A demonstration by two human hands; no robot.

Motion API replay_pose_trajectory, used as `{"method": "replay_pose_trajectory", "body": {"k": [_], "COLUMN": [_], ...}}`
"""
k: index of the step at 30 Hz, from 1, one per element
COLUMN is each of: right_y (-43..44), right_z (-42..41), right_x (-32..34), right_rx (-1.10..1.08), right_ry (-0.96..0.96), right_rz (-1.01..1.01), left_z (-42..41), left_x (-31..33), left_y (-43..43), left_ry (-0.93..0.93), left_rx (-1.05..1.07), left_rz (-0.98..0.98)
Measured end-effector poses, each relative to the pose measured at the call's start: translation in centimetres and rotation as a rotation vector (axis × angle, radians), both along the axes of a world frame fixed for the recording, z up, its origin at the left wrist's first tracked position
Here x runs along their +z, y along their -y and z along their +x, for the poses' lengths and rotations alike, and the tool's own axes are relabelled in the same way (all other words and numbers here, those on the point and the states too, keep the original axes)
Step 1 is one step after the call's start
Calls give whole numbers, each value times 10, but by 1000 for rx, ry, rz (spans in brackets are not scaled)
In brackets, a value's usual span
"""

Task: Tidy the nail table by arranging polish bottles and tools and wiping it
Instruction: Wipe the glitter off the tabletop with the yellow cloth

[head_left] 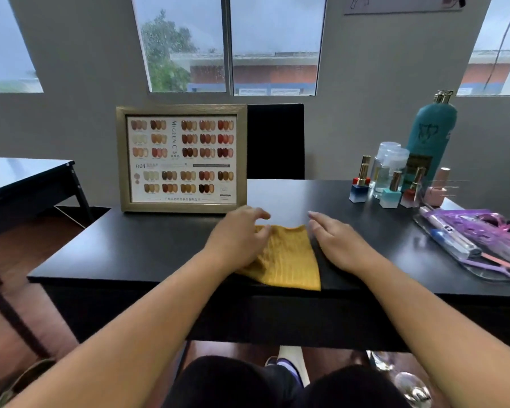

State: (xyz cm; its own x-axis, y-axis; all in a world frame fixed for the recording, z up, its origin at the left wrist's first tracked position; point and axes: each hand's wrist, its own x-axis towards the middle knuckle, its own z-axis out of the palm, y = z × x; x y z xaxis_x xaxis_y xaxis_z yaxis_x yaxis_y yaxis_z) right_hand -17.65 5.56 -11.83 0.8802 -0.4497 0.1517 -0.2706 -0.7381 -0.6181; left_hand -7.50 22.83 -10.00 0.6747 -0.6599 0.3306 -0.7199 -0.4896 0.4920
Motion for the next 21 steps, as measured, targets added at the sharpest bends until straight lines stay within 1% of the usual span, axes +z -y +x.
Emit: {"method": "replay_pose_trajectory", "body": {"k": [3,4,5,8,11,17,21], "right_y": [6,6,6,8,10,12,10], "right_z": [-3,-2,-1,0,-1,-1,1], "right_x": [-9,-10,-10,-11,-12,-12,-13], "right_rx": [2,12,17,24,33,50,50], "right_ry": [-119,-139,-154,-180,-181,-193,-206], "right_rz": [-95,-125,-152,-202,-199,-213,-223], "left_z": [-31,-35,-36,-31,-13,51,90], "left_x": [-12,-17,-22,-34,-38,-38,-33], "left_y": [35,39,40,28,-3,-118,-164], "left_ry": [49,52,51,57,64,12,-91], "left_rx": [10,22,30,26,71,369,432], "left_rz": [440,524,553,533,548,539,534]}}
